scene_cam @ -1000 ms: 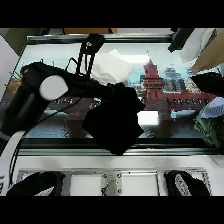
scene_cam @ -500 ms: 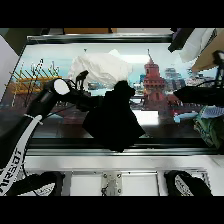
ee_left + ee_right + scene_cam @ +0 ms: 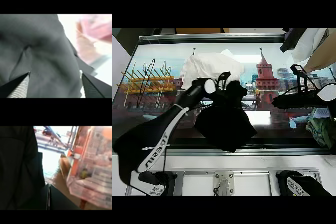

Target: Fold the clothes and pants, and hang the long-sleeved shirts on hangers.

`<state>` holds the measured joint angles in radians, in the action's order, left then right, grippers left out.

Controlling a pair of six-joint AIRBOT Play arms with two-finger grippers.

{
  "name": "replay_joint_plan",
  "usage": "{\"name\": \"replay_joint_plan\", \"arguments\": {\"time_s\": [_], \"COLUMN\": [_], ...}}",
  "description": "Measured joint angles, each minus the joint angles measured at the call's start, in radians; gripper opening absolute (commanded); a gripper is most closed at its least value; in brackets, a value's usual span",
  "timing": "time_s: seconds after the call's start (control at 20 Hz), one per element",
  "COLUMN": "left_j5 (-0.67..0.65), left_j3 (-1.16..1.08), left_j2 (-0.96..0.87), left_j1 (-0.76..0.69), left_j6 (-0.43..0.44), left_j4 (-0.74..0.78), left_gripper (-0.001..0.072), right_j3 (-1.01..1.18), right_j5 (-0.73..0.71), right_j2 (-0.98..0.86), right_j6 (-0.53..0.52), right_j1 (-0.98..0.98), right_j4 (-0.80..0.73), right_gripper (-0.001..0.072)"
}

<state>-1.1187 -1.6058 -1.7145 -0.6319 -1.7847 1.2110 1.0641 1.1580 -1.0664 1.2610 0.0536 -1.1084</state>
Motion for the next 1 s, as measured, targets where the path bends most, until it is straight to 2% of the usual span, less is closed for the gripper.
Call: {"name": "replay_joint_plan", "arguments": {"time_s": [0.25, 0.3, 0.35, 0.4, 0.45, 0.7, 0.8, 0.85, 0.95, 1.0], "left_j5": [-0.112, -0.135, -0.159, -0.183, -0.201, -0.274, -0.284, -0.284, -0.281, -0.267], "left_j3": [-0.246, -0.284, -0.318, -0.347, -0.363, -0.355, -0.306, -0.266, -0.168, -0.112], "left_j2": [-0.184, -0.215, -0.243, -0.269, -0.284, -0.238, -0.165, -0.121, -0.035, 0.005], "left_j1": [-0.083, -0.092, -0.098, -0.103, -0.105, -0.063, -0.029, -0.01, 0.022, 0.036], "left_j6": [-0.096, -0.104, -0.11, -0.113, -0.118, -0.102, -0.072, -0.056, -0.036, -0.029], "left_j4": [0.191, 0.213, 0.233, 0.261, 0.29, 0.433, 0.457, 0.463, 0.47, 0.467], "left_gripper": [0.0689, 0.0648, 0.0404, 0.0088, 0.0017, 0.0017, 0.0017, 0.0017, 0.0017, 0.0017], "right_j3": [-0.001, -0.001, -0.001, -0.001, -0.002, -0.005, -0.005, -0.005, -0.005, -0.003], "right_j5": [-0.008, -0.008, -0.008, -0.008, -0.007, 0.008, 0.009, 0.008, -0.012, -0.026], "right_j2": [-0.008, -0.009, -0.009, -0.01, -0.011, -0.063, -0.119, -0.153, -0.238, -0.28], "right_j6": [0.008, 0.009, 0.01, 0.012, 0.012, 0.012, 0.003, -0.011, -0.057, -0.084], "right_j1": [-0.004, -0.005, -0.005, -0.005, -0.005, -0.01, -0.024, -0.036, -0.075, -0.097], "right_j4": [-0.012, -0.012, -0.014, -0.014, -0.014, -0.008, 0.014, 0.035, 0.1, 0.137], "right_gripper": [0.0027, 0.0028, 0.0028, 0.0027, 0.0028, 0.0044, 0.0297, 0.0388, 0.054, 0.0562]}}
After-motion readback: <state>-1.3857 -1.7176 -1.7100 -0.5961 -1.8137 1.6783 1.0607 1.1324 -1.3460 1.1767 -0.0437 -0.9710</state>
